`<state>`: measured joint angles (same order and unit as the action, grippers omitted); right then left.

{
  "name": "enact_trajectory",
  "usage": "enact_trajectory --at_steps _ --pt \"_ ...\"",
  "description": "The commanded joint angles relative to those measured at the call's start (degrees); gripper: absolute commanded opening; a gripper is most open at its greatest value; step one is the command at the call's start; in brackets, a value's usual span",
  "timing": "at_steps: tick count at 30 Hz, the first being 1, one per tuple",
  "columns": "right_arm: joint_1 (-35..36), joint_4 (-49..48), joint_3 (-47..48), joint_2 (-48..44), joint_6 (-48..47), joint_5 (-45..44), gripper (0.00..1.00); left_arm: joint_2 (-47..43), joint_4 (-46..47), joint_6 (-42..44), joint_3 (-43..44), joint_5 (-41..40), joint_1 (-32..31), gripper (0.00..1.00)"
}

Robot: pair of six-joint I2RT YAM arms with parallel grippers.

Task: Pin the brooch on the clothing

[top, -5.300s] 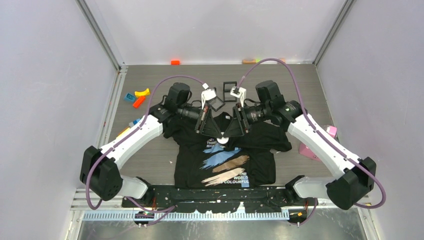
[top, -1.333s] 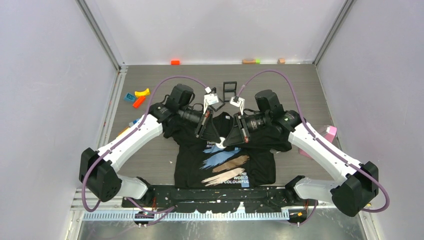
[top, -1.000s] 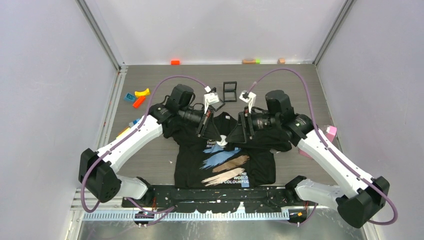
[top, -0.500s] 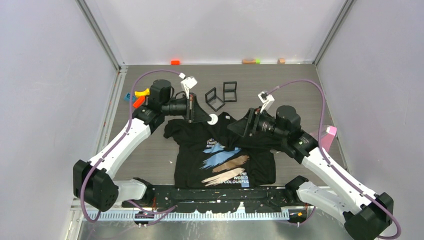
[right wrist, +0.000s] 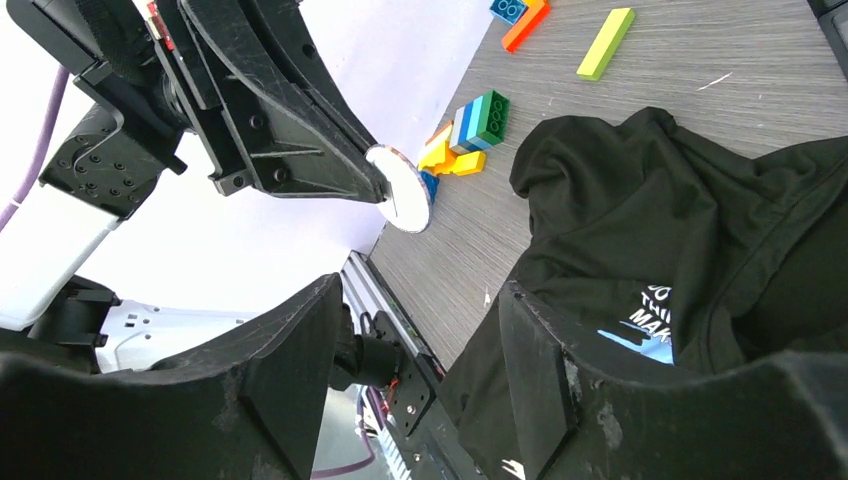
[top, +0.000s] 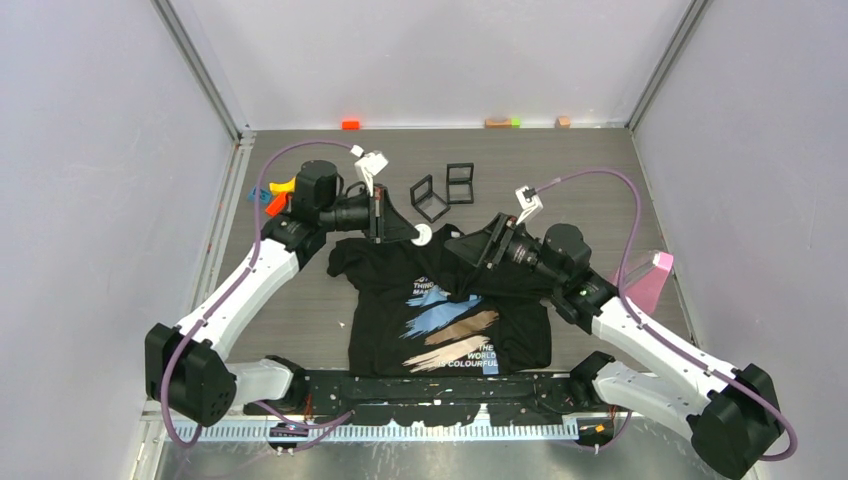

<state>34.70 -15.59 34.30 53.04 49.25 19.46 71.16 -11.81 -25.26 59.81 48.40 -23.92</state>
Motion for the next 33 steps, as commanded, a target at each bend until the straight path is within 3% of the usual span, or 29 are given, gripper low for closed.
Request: enact_trajectory --at_steps 1,18,29,33 --pt "0.89 -8.62 -1.71 -0.72 1.78 -3.44 0.63 -1.78 4.4 -0.82 -0.57 0.7 0.61 0.0" --pt "1.66 -17.36 2.45 9.22 3.16 3.66 0.42 -1.6 10.76 -4.3 -2.32 5.41 0.63 0.0" --pt "1.69 -19.78 4.07 11.53 2.75 4.37 0.39 -1.2 11.46 -5.12 -2.66 6.36 0.63 0.0" --pt "1.7 -20.24 4.31 13.2 2.77 5.0 0.33 -1.38 13.07 -5.49 -2.77 7.1 0.63 0.0"
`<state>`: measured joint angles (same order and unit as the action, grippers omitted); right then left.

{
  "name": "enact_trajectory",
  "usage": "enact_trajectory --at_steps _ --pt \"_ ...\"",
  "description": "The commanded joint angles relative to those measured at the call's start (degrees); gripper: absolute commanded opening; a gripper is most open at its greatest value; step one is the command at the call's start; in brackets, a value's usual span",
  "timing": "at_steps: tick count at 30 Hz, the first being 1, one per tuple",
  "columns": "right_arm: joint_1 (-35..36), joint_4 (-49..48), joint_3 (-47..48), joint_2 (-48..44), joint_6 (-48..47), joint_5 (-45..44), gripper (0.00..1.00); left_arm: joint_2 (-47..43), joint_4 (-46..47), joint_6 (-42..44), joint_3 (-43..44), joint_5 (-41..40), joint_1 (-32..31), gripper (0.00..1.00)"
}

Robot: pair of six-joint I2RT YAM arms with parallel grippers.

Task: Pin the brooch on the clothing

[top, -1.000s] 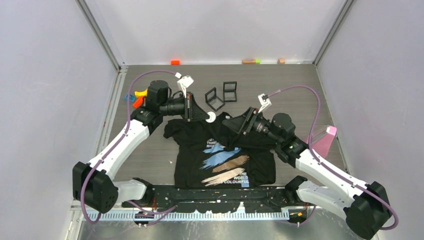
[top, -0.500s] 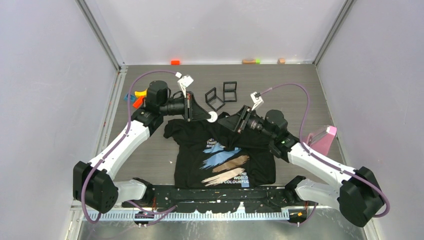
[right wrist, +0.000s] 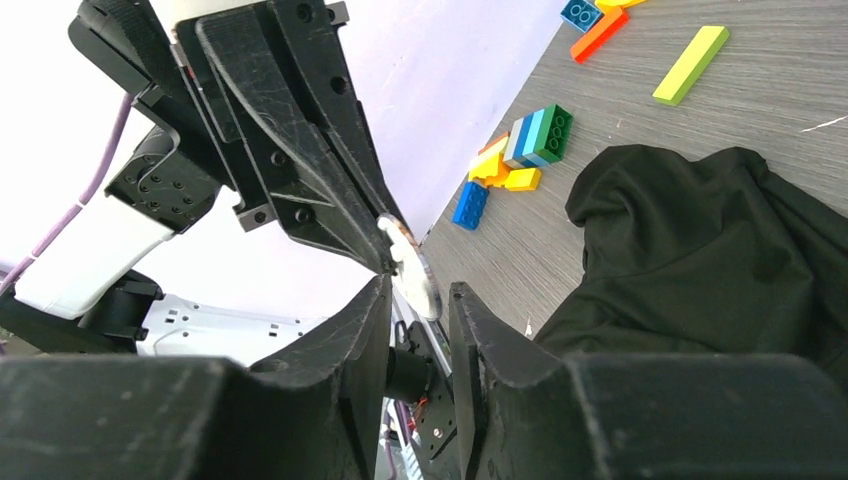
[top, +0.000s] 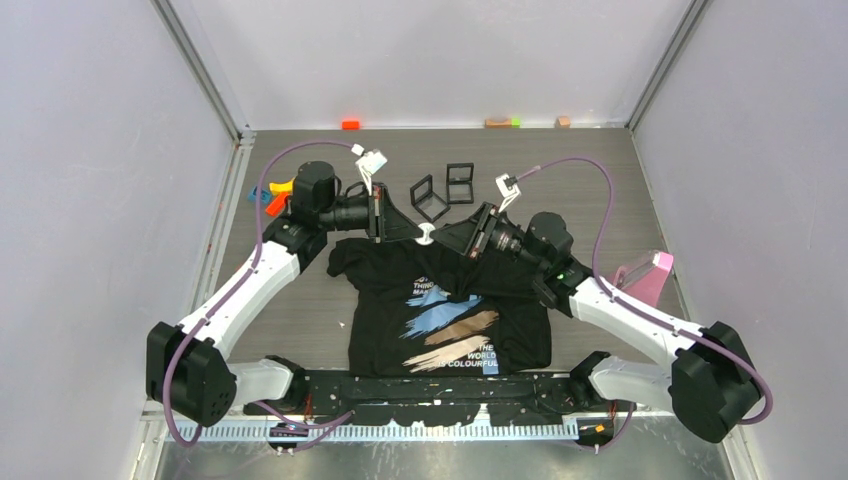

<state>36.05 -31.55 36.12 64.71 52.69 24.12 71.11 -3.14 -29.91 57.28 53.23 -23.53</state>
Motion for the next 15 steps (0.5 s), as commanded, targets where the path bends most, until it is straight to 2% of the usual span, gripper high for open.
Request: enact_trajectory --at_steps 1,4,7,9,11,15 --pt "0.34 -4.56 2.61 1.76 -0.53 0.55 0.31 -1.32 4.67 -1.03 -0.23 2.54 0.24 0.0" --pt "0.33 -5.73 2.52 2.06 -0.16 1.15 0.24 -1.22 5.79 -1.82 -0.45 3.25 0.16 0.0" --pt "0.33 -6.21 2.08 1.29 -0.45 1.2 0.08 -1.15 6.51 -2.2 -0.67 3.87 0.15 0.0" --pt "0.33 -6.1 1.99 0.75 -0.94 1.19 0.01 -1.05 6.5 -2.26 -0.68 3.99 0.15 0.0" --pt "0.31 -5.54 1.94 0.13 -1.44 1.38 0.01 -0.69 6.48 -2.5 -0.59 4.25 0.15 0.0" --pt "-0.87 -1.19 2.48 -2.19 -4.42 2.08 0.0 0.04 6.48 -3.1 -0.28 5.14 0.15 0.14"
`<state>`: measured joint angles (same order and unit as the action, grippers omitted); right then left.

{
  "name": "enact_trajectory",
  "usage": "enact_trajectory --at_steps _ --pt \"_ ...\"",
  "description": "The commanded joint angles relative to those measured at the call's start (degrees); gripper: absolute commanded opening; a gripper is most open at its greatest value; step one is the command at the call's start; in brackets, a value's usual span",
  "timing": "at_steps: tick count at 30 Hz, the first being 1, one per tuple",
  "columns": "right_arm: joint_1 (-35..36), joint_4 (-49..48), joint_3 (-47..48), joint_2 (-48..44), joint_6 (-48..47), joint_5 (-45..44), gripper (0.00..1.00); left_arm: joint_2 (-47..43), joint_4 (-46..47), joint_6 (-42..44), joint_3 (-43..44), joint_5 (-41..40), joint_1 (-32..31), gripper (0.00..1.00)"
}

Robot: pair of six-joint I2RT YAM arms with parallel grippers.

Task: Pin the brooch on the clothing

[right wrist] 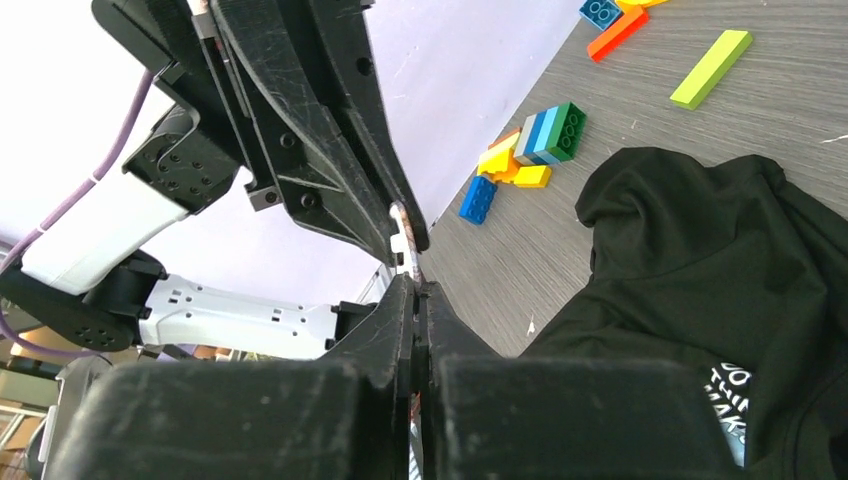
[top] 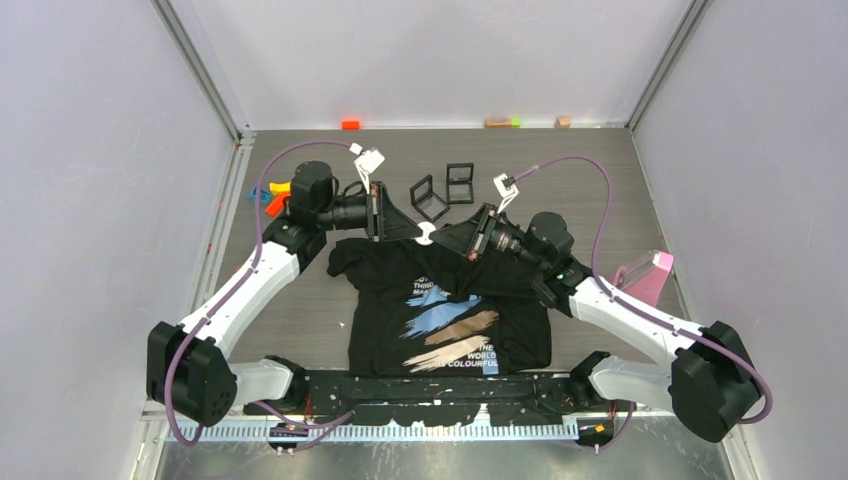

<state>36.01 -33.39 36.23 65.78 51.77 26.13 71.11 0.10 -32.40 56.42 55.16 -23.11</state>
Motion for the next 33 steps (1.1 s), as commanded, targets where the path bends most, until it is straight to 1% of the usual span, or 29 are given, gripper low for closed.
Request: enact_trajectory --at_steps 1,2,4,5,6,7,8,12,15,19,23,28,33 --pt "-1.15 2.7 2.53 -3.71 -3.95 0.2 0.0 0.02 3.24 -0.65 0.61 3.23 -0.27 0.19" --pt "-2.0 3.76 2.67 -4.67 -5.16 0.86 0.0 -0.02 3.24 -0.66 0.62 3.21 -0.27 0.26" --pt "-3.51 8.96 3.69 -5.92 -7.16 2.41 0.0 -0.1 2.77 -0.37 0.7 2.94 -0.27 0.43" --pt "-4.4 10.41 4.12 -6.58 -8.73 3.81 0.0 -0.05 2.12 0.02 0.89 2.62 -0.27 0.54" --pt "-4.82 13.53 5.08 -6.87 -9.6 4.53 0.0 -0.09 1.19 0.61 1.11 2.16 -0.27 0.59" --pt "-5.49 15.15 5.65 -7.33 -11.17 5.9 0.0 -0.03 0.25 1.33 1.38 1.68 -0.27 0.65" --pt "-5.81 18.61 6.78 -7.46 -12.13 6.76 0.0 -0.09 -1.04 2.04 1.71 1.3 -0.27 0.69" --pt "-7.2 27.36 10.06 -7.85 -16.4 11.91 0.01 -0.01 -5.71 4.76 2.78 -0.57 -0.27 0.8" --pt "-7.42 31.34 11.77 -7.89 -17.55 16.19 0.0 -0.02 -9.4 7.49 4.04 -2.21 -0.27 0.84" --pt "-7.44 34.32 12.9 -8.57 -18.16 19.67 0.01 0.05 -11.15 9.04 4.51 -2.36 -0.27 0.88" --pt "-7.44 35.53 13.29 -9.41 -18.35 22.57 0.0 1.3 -10.49 8.97 5.0 3.24 -0.27 0.88" --pt "-7.44 36.51 14.64 -9.16 -18.17 24.65 0.01 3.8 -10.55 8.26 6.03 8.92 -1.58 0.83" --pt "-7.44 36.98 15.59 -8.47 -18.31 25.94 0.01 5.04 -10.82 8.41 6.62 12.29 -4.96 0.72"
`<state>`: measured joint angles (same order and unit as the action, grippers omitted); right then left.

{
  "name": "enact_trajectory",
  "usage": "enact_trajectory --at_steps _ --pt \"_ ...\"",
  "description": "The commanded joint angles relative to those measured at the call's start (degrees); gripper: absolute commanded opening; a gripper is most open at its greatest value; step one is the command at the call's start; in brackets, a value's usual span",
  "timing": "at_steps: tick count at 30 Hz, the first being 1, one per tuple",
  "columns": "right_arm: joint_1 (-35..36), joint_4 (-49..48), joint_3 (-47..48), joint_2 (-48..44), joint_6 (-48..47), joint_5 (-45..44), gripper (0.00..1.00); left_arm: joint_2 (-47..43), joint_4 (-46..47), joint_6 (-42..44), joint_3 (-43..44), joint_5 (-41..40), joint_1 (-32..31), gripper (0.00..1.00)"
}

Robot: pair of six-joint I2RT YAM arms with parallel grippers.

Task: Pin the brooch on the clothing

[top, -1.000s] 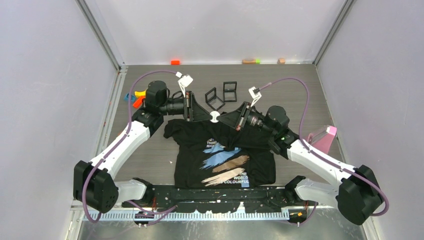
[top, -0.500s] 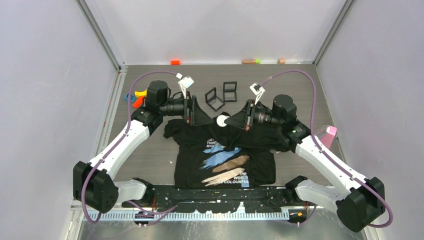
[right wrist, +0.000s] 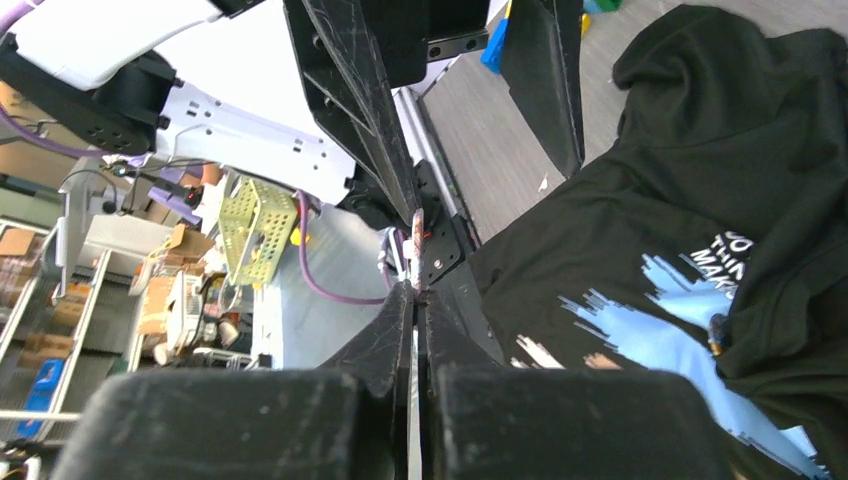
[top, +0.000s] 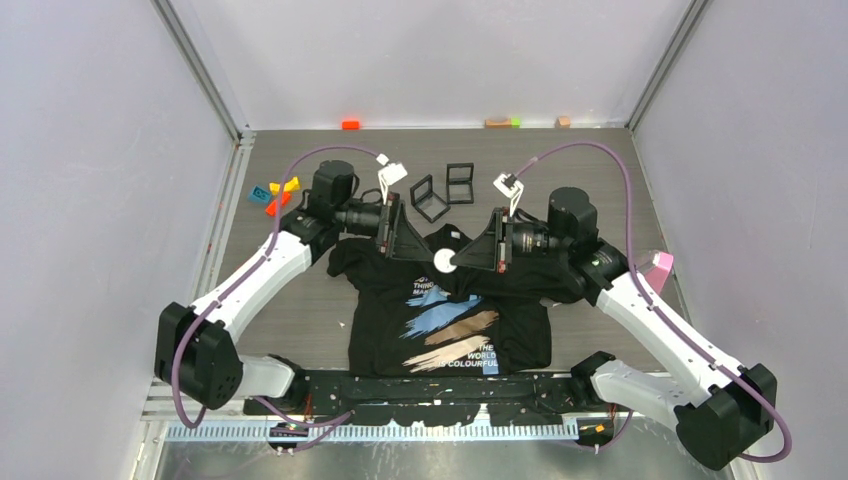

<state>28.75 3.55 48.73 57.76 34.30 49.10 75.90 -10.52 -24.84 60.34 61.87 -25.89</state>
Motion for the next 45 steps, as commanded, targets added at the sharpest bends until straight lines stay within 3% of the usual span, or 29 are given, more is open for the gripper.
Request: enact_trajectory --at_steps 1,9,13,23,27,31,41,45 --pt "-0.19 0.14 3.24 -0.14 -1.0 3.49 0.01 0.35 -0.13 0.85 2.68 5.88 -2.57 0.7" --pt "-0.19 3.29 3.93 0.63 -2.94 4.06 0.01 1.45 4.95 -3.55 1.64 7.64 -3.98 0.51" --pt "-0.14 4.04 3.83 0.67 -3.56 3.92 0.01 1.35 6.14 -4.28 1.41 8.37 -4.26 0.56" --pt "-0.11 4.26 3.92 1.45 -3.8 4.11 0.01 0.71 11.84 -7.47 0.03 9.95 -4.86 0.56" --pt "-0.13 4.13 3.92 1.25 -3.66 3.96 0.01 1.07 12.03 -7.54 -0.14 9.9 -5.38 0.5" --pt "-0.14 4.01 4.0 0.84 -3.71 3.52 0.01 1.38 11.95 -7.63 0.01 10.18 -5.56 0.37" --pt "-0.13 4.68 4.63 -0.03 -4.48 2.85 0.01 1.94 10.71 -6.87 0.34 10.43 -5.7 0.34" --pt "-0.19 5.06 4.99 -0.45 -4.74 2.76 0.01 2.3 9.13 -6.14 0.66 10.43 -5.83 0.28"
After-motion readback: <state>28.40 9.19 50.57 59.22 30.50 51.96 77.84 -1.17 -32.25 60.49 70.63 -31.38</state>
